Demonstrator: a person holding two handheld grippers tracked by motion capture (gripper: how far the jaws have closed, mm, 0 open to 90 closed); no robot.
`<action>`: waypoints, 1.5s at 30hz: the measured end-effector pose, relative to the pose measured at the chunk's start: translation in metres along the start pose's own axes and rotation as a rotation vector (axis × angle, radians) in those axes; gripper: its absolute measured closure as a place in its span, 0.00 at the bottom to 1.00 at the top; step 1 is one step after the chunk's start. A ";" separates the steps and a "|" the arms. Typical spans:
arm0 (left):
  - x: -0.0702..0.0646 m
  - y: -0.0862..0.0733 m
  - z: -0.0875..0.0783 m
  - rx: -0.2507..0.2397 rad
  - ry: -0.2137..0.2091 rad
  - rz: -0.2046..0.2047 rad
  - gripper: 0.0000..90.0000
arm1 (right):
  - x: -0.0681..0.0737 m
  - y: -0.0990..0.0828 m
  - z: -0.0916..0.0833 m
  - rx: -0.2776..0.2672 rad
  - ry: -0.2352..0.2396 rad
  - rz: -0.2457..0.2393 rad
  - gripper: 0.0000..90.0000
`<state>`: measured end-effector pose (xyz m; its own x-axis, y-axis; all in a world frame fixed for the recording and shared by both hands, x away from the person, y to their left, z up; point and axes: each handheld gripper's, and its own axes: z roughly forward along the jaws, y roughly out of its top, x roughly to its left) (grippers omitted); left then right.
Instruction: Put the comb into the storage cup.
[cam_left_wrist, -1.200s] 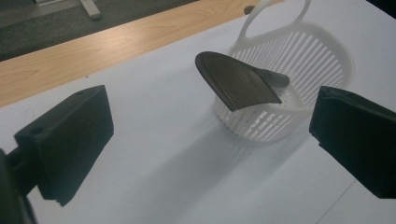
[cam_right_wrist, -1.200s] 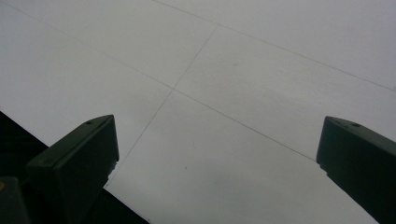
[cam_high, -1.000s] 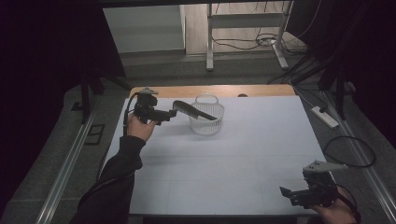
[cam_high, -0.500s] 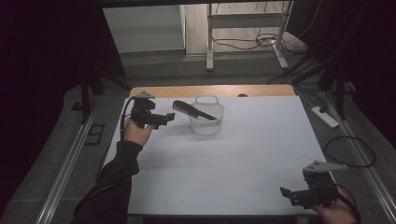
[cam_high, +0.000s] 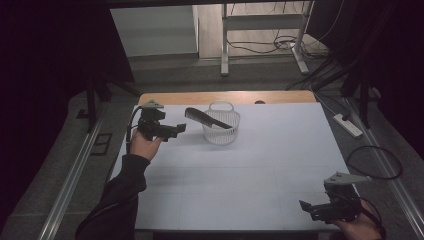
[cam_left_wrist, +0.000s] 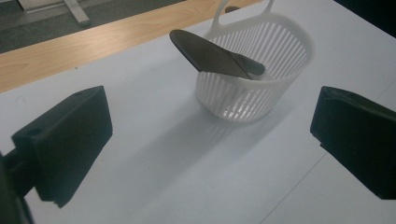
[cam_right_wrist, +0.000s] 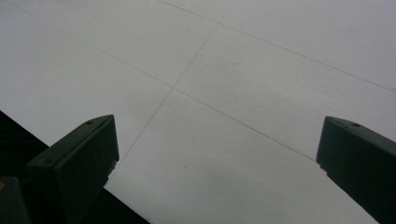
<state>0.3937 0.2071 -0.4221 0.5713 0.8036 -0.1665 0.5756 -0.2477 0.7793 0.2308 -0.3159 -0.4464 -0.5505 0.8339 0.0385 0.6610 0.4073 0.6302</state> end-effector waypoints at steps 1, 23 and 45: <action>0.000 -0.001 -0.001 0.005 -0.014 -0.003 0.00 | 0.000 0.000 0.000 0.001 0.000 0.001 0.00; -0.006 -0.019 -0.019 -0.015 -0.013 0.006 0.00 | 0.001 0.000 0.000 -0.002 -0.001 -0.005 0.00; -0.015 -0.048 -0.030 -0.013 -0.011 0.007 0.00 | 0.002 0.000 0.000 -0.003 -0.006 -0.010 0.00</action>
<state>0.3396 0.2231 -0.4386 0.5819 0.7958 -0.1674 0.5638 -0.2465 0.7882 0.2297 -0.3148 -0.4460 -0.5542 0.8319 0.0277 0.6540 0.4146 0.6328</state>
